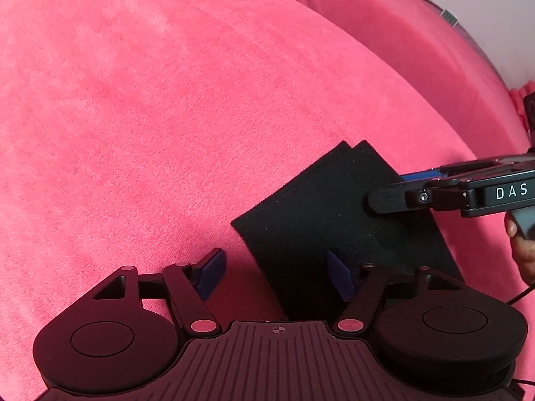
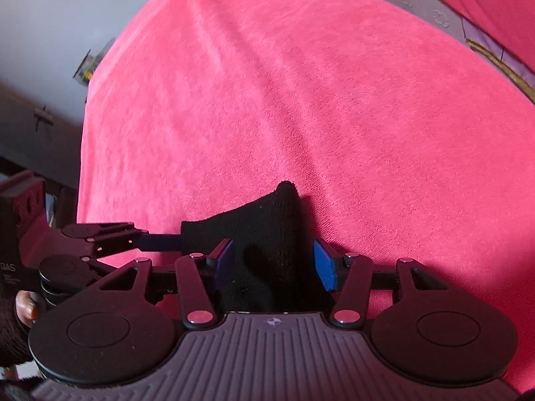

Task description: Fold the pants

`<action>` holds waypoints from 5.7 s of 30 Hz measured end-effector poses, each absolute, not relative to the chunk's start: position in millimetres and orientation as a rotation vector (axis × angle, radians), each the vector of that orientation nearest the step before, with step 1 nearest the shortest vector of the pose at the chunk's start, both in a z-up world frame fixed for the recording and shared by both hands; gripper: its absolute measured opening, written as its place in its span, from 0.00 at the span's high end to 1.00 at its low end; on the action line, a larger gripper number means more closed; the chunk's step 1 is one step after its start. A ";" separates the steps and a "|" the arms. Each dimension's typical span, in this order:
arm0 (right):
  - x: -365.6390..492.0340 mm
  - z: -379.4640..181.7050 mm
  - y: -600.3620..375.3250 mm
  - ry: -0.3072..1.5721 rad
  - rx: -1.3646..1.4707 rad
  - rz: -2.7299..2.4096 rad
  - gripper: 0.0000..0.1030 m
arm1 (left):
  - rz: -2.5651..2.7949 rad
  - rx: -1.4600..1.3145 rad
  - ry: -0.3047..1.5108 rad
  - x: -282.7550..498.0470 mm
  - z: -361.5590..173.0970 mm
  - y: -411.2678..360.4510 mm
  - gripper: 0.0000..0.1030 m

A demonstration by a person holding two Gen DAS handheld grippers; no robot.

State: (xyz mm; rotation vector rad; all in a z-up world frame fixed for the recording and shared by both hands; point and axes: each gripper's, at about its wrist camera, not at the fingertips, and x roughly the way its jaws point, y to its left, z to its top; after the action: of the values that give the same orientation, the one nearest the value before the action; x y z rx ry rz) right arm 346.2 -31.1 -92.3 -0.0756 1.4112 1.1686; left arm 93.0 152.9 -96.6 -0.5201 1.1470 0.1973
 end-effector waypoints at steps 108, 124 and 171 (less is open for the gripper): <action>68.7 8.4 -338.5 1.016 0.035 0.593 0.72 | -0.742 -0.011 0.969 -32.6 -9.9 -135.4 0.00; 56.2 -12.7 -334.0 1.061 0.072 0.227 0.47 | -0.677 0.091 1.045 22.3 -46.8 -128.9 0.00; 20.6 -58.6 -402.5 1.089 0.697 -0.054 0.16 | -0.622 -0.167 1.349 126.8 -72.1 -34.1 0.00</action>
State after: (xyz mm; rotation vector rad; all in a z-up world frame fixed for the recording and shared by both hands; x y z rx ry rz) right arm 20.6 -402.5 -58.6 0.6971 1.0888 -0.0535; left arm 126.8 -34.1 -72.1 -0.1666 1.3495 -0.6223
